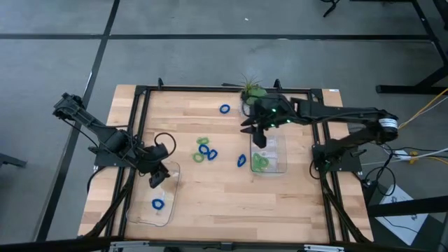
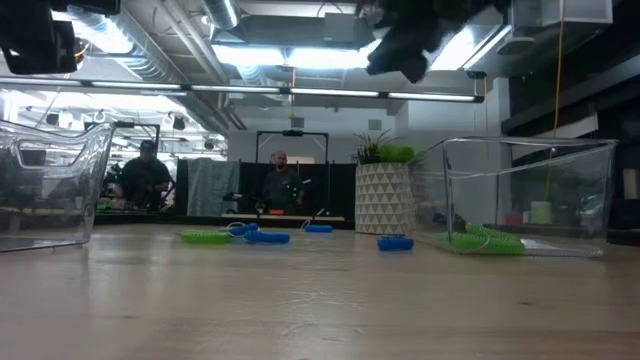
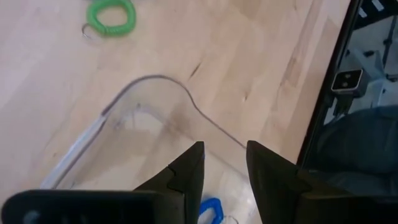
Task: Sort spring keychains
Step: Put the green spring keychain into the top transparent bin
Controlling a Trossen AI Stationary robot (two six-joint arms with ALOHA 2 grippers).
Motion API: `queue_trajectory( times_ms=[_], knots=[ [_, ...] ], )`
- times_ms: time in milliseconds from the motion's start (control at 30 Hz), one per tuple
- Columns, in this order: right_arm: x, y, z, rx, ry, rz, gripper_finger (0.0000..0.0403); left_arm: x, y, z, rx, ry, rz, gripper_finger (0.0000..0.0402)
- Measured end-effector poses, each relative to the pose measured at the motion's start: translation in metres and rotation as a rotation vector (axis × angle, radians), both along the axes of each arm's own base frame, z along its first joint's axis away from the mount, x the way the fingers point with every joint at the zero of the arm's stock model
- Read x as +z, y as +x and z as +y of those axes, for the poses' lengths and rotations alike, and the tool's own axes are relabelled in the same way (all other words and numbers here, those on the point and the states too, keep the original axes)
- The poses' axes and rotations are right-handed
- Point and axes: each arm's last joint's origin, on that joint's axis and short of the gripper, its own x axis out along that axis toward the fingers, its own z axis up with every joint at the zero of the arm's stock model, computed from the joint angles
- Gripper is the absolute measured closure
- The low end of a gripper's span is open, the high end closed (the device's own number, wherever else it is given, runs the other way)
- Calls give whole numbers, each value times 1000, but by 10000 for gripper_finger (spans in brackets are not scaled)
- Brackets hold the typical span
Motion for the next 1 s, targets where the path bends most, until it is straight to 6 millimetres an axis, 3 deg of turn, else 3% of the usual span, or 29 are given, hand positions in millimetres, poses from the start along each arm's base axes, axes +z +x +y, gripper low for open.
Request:
queue_trajectory(
  times_ms=[167,500,1000],
  knots=[
    [-14,-34,6,-66,80,-153,276,0,0,1,18,21,-13,288],
    [-30,-108,14,-234,60,-525,276,3,12,15,90,29,-62,288],
    [-113,-159,13,-309,128,-944,276,8,28,47,178,-57,-103,288]
  ],
)
